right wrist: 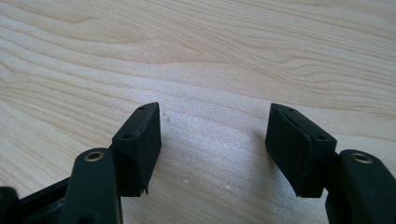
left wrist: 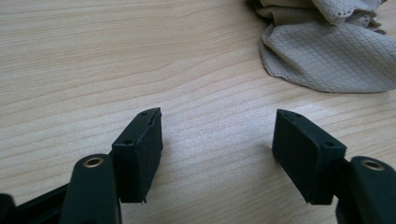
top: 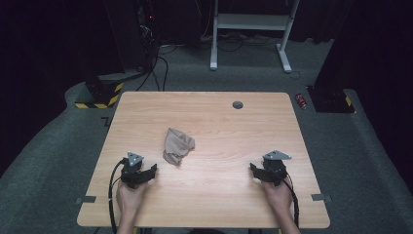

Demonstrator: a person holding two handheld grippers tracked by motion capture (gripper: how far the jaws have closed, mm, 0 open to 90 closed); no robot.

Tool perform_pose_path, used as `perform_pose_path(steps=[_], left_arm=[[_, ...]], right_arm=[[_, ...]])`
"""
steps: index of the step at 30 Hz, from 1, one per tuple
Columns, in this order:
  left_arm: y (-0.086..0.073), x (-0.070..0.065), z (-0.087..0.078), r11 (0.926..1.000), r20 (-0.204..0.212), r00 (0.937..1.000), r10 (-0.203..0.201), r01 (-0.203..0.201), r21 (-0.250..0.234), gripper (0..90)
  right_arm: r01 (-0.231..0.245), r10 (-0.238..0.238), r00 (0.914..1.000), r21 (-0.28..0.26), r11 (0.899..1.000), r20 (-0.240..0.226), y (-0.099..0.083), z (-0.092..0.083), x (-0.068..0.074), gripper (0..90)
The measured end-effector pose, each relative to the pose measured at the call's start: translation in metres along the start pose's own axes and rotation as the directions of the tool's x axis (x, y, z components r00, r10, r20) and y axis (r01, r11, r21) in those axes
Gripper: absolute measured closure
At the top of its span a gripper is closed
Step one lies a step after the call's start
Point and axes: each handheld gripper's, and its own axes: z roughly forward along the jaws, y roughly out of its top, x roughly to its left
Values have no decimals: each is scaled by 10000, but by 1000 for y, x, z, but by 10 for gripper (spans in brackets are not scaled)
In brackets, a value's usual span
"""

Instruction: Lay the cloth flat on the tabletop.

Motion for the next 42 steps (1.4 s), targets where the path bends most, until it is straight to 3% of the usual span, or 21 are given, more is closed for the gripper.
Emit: perform_pose_path(steps=[13,18,21,25,30,31,39,42], left_arm=[[0,-1,0,10000,-16,10000,71,-71,19,332],[1,-4,0,10000,307,9995,-31,30,5,337],[7,-10,-1,10000,823,9966,46,-43,-44,319],[15,-19,-6,9987,1126,9930,347,-301,-423,311],[25,-25,-6,9983,1394,9889,507,-461,-364,280],[31,-30,-6,9977,1564,9858,611,-558,-384,275],[54,-46,5,9957,1846,9789,877,-810,-440,248],[62,-48,13,9964,1750,9812,815,-763,-362,249]], right_arm=[[-21,21,10000,8,10000,1,0,0,0,357],[-25,25,10000,10,10000,1,0,0,0,357],[-23,23,10000,11,10000,1,0,0,0,357],[-25,25,10000,10,10000,1,0,0,0,356],[-5,5,10000,10,10000,-4,0,0,0,354],[-14,14,10000,12,10000,-7,0,0,0,354],[29,-29,10000,9,10000,-19,0,0,0,350],[60,-60,10000,23,10000,-48,1,1,0,349]])
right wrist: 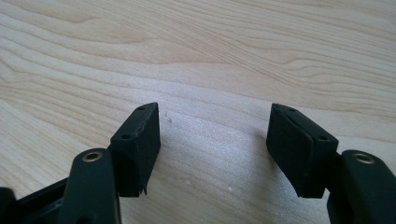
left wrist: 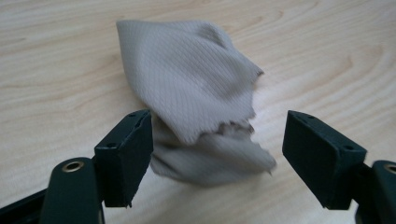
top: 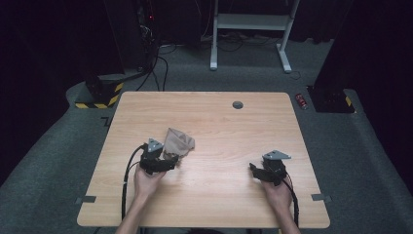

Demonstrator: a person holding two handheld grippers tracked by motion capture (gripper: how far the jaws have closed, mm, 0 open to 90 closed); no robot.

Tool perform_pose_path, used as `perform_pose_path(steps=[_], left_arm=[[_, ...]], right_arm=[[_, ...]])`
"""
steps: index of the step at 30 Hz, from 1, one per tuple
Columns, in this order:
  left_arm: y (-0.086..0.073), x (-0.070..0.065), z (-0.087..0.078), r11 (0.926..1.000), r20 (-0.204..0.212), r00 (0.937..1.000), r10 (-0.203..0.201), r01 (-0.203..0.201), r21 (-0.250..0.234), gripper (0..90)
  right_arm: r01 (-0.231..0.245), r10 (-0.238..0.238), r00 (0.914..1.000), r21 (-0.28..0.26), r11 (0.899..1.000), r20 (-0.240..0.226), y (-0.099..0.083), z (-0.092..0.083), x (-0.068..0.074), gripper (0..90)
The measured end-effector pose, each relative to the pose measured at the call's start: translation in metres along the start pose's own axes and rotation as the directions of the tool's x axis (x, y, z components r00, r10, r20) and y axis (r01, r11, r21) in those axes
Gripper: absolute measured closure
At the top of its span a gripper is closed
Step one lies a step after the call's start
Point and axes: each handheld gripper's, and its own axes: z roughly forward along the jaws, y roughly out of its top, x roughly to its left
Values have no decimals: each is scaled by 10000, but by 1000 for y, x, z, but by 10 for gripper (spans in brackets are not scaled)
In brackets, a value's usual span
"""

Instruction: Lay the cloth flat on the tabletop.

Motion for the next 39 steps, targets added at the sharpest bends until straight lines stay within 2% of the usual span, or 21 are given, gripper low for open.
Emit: perform_pose_path(steps=[2,3,6,8,10,12,13,16,26,29,31,32,35,39], left_arm=[[2,1,2,10000,-40,10000,-34,34,-43,255],[4,4,4,9997,-32,9998,-206,206,-109,251],[11,11,17,9984,-258,9985,-479,487,295,248],[11,12,20,9982,-280,9981,-540,547,245,251],[9,15,30,9962,-375,9966,-731,747,452,278],[8,15,33,9956,-438,9962,-749,771,525,292],[7,17,39,9942,-531,9957,-762,799,716,298],[5,18,44,9939,-538,9954,-789,827,729,307],[3,17,50,9938,-534,9965,-642,688,874,368],[4,15,50,9943,-477,9971,-587,627,860,443],[4,14,49,9946,-427,9976,-537,572,870,460],[4,16,49,9946,-319,9980,-543,568,868,526],[3,18,47,9930,-153,9967,-802,812,861,625],[4,17,47,9931,6,9963,-857,854,798,743]], right_arm=[[20,-20,10000,-6,10000,-24,0,0,0,349],[60,-60,10000,-4,10000,-55,0,0,0,349],[113,-113,9999,-9,9999,-89,1,1,0,349],[105,-105,9999,-2,9999,-107,1,1,1,349],[101,-101,9999,-4,9999,-136,1,1,1,349],[100,-100,9999,-3,10000,-136,1,1,1,348],[100,-100,9999,-4,9999,-137,1,1,1,348],[100,-100,9999,-5,9999,-139,1,1,1,348],[144,-144,9998,-8,9999,-170,2,2,1,347],[148,-148,9997,-7,9999,-170,2,2,1,347],[146,-146,9997,-7,9999,-171,2,2,1,347],[149,-149,9997,-9,9999,-170,2,2,1,347],[150,-151,9997,-9,9999,-171,2,2,1,347],[168,-168,9997,-9,9999,-181,2,2,1,347]])
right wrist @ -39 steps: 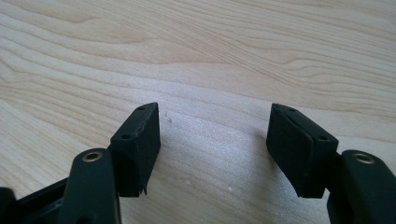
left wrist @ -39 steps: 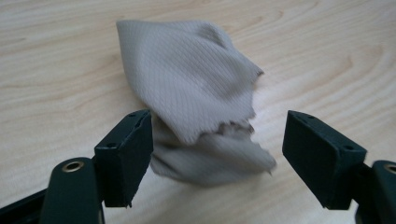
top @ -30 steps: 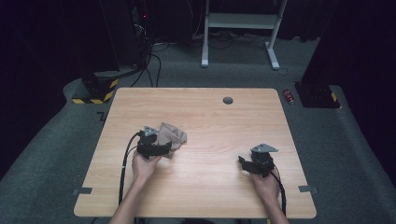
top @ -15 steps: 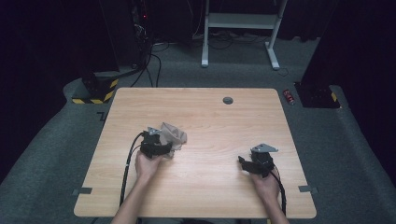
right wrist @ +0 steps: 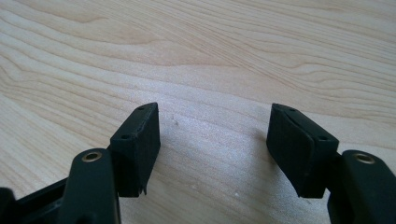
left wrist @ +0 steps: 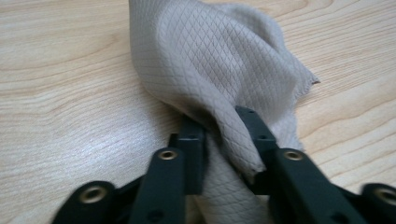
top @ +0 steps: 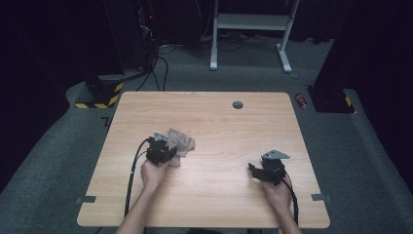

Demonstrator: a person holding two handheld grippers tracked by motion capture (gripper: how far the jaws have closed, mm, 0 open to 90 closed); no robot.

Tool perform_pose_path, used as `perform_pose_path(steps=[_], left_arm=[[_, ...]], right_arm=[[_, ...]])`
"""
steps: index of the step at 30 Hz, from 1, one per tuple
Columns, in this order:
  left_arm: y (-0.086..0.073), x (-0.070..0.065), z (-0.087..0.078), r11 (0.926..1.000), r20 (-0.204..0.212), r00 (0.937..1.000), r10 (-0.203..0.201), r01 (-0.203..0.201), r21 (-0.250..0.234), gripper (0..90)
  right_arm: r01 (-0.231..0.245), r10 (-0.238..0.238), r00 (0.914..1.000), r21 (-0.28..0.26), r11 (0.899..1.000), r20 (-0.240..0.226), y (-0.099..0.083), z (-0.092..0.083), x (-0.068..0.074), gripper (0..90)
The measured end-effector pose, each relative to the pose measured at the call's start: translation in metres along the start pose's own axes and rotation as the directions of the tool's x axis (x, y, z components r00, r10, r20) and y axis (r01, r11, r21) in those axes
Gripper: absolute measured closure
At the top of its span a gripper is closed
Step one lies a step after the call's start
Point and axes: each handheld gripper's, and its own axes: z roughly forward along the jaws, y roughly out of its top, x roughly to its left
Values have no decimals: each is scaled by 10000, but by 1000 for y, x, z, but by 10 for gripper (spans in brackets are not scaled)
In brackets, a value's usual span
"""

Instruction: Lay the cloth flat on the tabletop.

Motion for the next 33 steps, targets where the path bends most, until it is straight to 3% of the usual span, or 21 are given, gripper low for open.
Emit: perform_pose_path(steps=[3,11,14,15,16,25,28,33], left_arm=[[0,0,0,10000,78,10000,3,-3,-55,790],[1,-1,-4,9996,436,9989,142,-131,-253,814],[2,-4,-6,9990,939,9956,-17,59,-448,816],[2,-4,-6,9990,939,9956,-17,59,-448,816],[3,-6,-7,9982,1231,9923,-161,230,-553,817],[14,-25,-10,9966,1625,9850,577,-473,-669,818],[20,-37,-12,9935,1962,9763,914,-758,-855,820],[25,-51,-13,9917,2312,9670,1072,-872,-947,820]], right_arm=[[1,-1,10000,1,10000,-2,0,0,0,347],[-2,2,10000,2,10000,-2,0,0,0,347],[1,-1,10000,3,10000,-4,0,0,0,345],[1,-1,10000,3,10000,-4,0,0,0,345],[6,-6,10000,4,10000,-7,0,0,0,345],[6,-6,10000,4,10000,-7,0,0,0,345],[6,-6,10000,5,10000,-7,0,0,0,345],[23,-23,10000,7,10000,-10,0,0,0,345]])
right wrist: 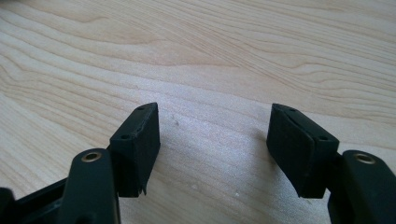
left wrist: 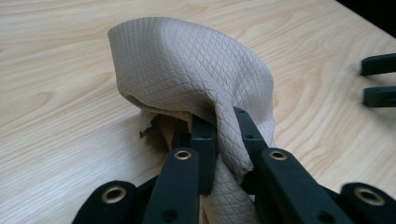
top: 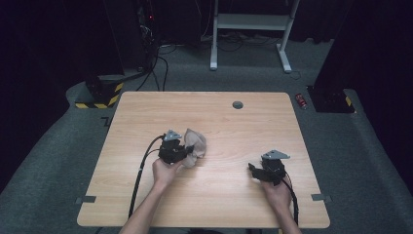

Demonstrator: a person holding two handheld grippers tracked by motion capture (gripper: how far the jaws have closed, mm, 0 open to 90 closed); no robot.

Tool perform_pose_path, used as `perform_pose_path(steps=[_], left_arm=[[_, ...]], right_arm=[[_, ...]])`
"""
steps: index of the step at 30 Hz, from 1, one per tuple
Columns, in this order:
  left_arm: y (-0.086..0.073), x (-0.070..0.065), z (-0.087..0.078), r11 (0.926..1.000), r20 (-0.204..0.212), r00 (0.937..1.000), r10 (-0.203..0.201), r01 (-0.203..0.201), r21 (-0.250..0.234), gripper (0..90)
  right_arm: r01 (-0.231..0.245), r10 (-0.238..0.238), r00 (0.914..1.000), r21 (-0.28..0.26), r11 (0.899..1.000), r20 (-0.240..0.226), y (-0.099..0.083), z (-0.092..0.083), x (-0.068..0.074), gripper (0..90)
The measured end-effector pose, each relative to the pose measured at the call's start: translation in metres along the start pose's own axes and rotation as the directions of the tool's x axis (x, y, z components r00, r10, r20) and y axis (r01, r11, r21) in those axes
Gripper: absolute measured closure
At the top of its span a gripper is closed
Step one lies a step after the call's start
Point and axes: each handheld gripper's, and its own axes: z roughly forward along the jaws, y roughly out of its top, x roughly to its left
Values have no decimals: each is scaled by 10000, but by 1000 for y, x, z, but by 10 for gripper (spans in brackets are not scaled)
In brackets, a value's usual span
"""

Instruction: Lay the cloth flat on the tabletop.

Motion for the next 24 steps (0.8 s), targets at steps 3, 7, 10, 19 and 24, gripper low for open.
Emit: perform_pose_path(steps=[3,7,10,19,24], left_arm=[[4,-9,4,9999,381,9993,16,-11,-124,821],[8,-20,11,9999,746,9971,119,-115,-69,821],[8,-27,17,9999,932,9956,133,-133,-5,821],[10,-45,31,9994,1415,9895,305,-325,118,820],[8,-54,42,9989,1599,9864,377,-419,231,819]], right_arm=[[-10,10,10000,-2,10000,-5,0,0,0,345],[-11,11,10000,-1,10000,-6,0,0,0,345],[-8,8,10000,-1,10000,-5,0,0,0,345],[1,-1,10000,5,10000,-17,0,0,0,343],[11,-11,10000,7,10000,-15,0,0,0,343]])
